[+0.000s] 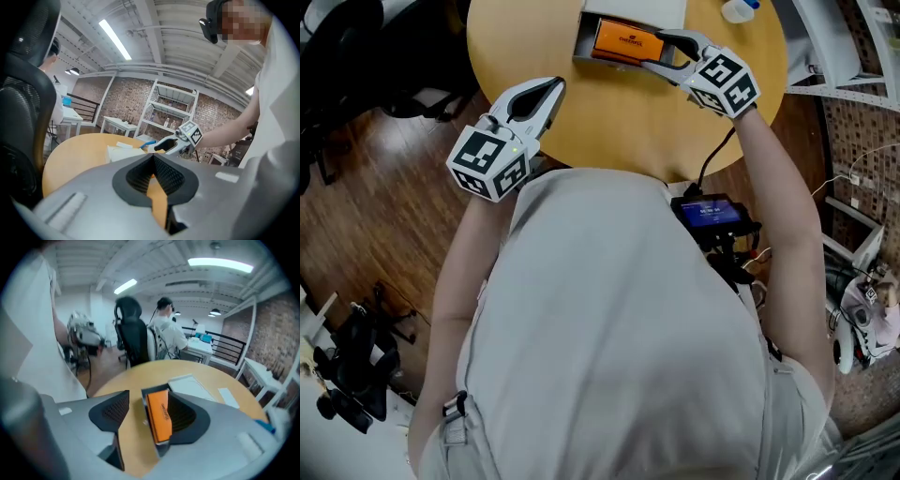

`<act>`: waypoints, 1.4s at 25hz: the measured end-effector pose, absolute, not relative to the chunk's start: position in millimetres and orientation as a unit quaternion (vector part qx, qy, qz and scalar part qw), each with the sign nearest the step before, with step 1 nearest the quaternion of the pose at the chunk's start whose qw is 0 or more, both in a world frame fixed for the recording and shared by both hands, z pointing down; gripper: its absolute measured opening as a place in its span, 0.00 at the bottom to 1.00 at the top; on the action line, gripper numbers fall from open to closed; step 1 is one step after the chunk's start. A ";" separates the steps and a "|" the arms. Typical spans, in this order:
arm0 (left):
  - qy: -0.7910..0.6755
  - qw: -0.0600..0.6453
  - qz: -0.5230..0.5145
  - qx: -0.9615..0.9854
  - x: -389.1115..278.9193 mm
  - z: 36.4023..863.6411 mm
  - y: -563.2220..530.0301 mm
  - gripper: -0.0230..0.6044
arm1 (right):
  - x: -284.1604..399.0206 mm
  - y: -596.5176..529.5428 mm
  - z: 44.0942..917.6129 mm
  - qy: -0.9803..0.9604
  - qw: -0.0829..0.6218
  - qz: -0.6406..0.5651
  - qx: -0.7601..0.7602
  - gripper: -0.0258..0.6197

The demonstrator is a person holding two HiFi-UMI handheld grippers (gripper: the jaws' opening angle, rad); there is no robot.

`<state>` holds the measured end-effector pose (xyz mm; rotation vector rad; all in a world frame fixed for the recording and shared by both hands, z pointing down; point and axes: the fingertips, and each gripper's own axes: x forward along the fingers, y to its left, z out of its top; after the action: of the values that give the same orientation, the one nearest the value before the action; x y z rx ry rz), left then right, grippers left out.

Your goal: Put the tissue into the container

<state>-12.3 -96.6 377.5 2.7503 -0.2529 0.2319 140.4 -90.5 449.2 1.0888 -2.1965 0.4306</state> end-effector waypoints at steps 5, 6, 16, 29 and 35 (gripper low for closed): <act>-0.045 0.176 0.077 0.980 13.5 364.8 -89.3 0.04 | 127.8 -51.4 350.7 -0.851 0.038 0.233 0.469 0.21; -0.038 0.176 0.077 0.981 19.4 365.4 -89.7 0.04 | 130.4 -45.4 344.3 -0.847 0.018 0.233 0.477 0.12; 0.017 0.164 0.090 0.982 55.0 366.6 -71.3 0.04 | 134.6 -6.7 338.5 -0.839 0.003 0.197 0.507 0.04; 0.035 0.155 0.096 0.983 63.6 375.2 -70.7 0.04 | 119.8 -5.6 358.0 -0.849 0.051 0.165 0.499 0.03; 0.032 0.157 0.097 0.982 65.2 381.2 -68.8 0.04 | 117.4 -5.3 361.2 -0.854 0.056 0.162 0.491 0.03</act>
<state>65.2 -68.8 381.2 2.8116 0.0911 0.2780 117.4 -5.3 361.2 1.4891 -2.5920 0.4911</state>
